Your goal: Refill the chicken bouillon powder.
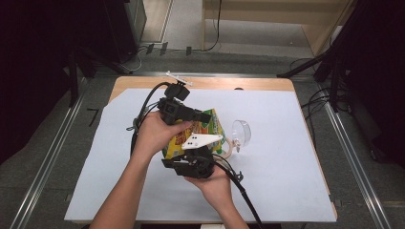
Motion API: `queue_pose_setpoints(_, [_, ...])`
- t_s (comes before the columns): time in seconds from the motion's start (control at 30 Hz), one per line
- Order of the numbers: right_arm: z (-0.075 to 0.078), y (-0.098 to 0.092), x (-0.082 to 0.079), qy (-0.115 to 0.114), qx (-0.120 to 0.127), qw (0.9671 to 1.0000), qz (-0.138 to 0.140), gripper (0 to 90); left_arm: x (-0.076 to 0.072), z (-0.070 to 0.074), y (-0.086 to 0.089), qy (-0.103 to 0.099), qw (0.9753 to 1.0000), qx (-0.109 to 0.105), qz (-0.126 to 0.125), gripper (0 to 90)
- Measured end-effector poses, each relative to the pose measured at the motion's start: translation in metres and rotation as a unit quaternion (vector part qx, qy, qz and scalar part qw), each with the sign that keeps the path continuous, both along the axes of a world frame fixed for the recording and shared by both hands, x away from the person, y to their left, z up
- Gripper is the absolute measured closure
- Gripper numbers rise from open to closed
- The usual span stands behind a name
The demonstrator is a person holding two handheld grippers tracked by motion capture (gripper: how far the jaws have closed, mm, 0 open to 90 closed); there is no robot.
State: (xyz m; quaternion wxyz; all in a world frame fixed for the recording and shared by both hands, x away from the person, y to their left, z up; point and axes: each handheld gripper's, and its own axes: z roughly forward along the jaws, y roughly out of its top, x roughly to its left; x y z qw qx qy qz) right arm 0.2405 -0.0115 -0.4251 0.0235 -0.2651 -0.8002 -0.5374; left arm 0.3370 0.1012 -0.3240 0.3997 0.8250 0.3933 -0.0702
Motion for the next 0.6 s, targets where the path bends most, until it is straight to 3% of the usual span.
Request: queue_pose_setpoints(0.6, [-0.0011, 0.0039, 0.0002, -0.006, 0.007, 0.9999, -0.005, 73.7, 0.0017, 0.0008, 0.0053, 0.004, 1.0, -0.007, -0.004, 71.5])
